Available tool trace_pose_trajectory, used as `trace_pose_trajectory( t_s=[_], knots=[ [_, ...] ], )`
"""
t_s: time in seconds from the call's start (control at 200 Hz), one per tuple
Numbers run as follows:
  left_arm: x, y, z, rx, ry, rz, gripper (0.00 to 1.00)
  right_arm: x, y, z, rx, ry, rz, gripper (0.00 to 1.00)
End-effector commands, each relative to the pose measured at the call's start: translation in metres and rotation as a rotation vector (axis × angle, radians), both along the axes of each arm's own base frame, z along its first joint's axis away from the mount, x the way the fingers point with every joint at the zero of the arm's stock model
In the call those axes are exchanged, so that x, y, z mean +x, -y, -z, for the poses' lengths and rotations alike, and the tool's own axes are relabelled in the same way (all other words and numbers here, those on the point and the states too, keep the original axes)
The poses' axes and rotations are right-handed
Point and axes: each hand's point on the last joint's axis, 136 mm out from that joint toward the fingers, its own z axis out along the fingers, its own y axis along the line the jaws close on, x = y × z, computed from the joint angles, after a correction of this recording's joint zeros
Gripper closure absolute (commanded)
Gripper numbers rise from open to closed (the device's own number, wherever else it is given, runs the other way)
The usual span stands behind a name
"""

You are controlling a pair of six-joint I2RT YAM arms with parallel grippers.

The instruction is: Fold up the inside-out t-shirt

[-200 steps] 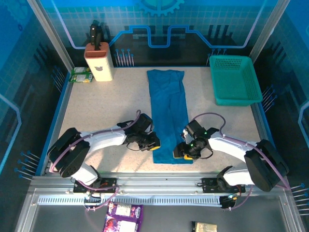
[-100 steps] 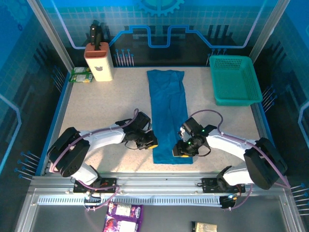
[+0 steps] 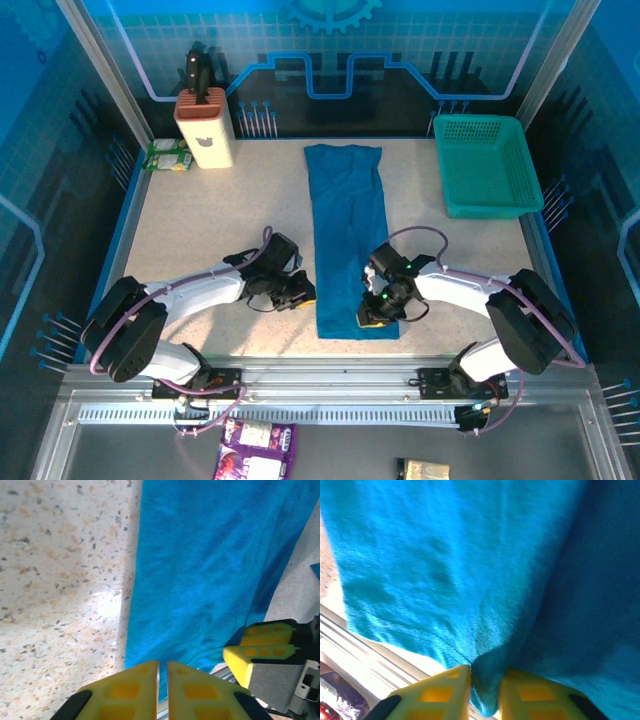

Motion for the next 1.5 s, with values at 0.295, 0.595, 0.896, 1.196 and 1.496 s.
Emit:
trace_pose_trajectory(
  t_s=[0.295, 0.595, 0.896, 1.196, 1.496],
  knots=[
    [-0.001, -0.052, -0.013, 0.017, 0.04, -0.13, 0.87, 0.008, -0.073, -0.067, 0.086, 0.078, -0.055, 1.0],
    [-0.005, -0.071, -0.025, -0.006, 0.065, -0.152, 0.86, 0.021, -0.148, -0.118, 0.23, 0.171, -0.046, 1.0],
    [-0.004, -0.065, -0.023, -0.021, 0.044, -0.127, 0.86, -0.003, -0.074, -0.072, 0.08, 0.145, 0.089, 1.0],
    [-0.004, -0.061, -0.02, -0.021, 0.022, -0.12, 0.86, -0.028, -0.014, -0.016, -0.025, 0.093, 0.145, 1.0],
    [-0.007, -0.037, -0.022, -0.018, 0.022, -0.064, 0.85, -0.036, -0.009, -0.002, -0.015, 0.041, 0.14, 0.97]
  ],
)
